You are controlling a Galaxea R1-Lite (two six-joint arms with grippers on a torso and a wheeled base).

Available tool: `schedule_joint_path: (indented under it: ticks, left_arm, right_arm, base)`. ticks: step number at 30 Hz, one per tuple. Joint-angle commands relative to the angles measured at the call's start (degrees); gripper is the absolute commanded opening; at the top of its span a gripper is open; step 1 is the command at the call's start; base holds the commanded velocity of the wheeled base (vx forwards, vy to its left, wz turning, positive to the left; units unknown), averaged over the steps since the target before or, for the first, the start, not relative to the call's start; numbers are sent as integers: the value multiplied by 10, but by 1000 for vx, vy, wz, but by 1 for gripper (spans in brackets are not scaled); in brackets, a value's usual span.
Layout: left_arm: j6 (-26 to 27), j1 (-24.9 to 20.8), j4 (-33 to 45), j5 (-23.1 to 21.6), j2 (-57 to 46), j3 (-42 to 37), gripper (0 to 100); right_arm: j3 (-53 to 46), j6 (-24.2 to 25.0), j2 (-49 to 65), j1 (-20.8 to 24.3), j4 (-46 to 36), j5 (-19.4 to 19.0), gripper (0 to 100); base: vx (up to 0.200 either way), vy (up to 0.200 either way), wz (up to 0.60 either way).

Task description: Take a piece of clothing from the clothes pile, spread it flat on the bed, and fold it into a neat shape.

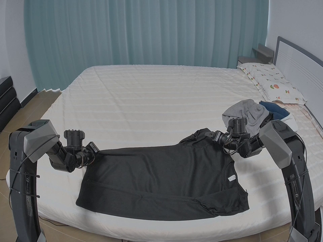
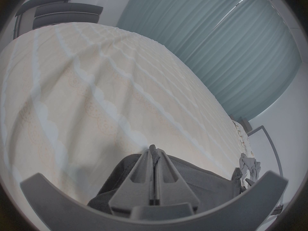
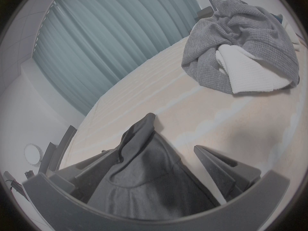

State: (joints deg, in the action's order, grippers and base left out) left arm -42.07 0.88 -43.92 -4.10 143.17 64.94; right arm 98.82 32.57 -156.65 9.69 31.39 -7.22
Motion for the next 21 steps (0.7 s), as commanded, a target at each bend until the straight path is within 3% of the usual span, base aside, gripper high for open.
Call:
schedule_joint_path:
  ticks: [1,6,7,21]
  left_arm:
    - [0,1,0,0,0,1,0]
    - [0,2,0,0,2,2,0]
    - [0,2,0,0,2,2,0]
    - [0,2,0,0,-5,1,0]
  right_arm:
    - [38,3,-29,4,-1,9,100]
    - [38,3,-30,6,-9,11,100]
    - [38,3,-30,6,-8,11,0]
    - [29,32,-3,2,-6,14,0]
  base:
    - [0,0,0]
    - [0,0,0]
    - [0,0,0]
    - [0,0,0]
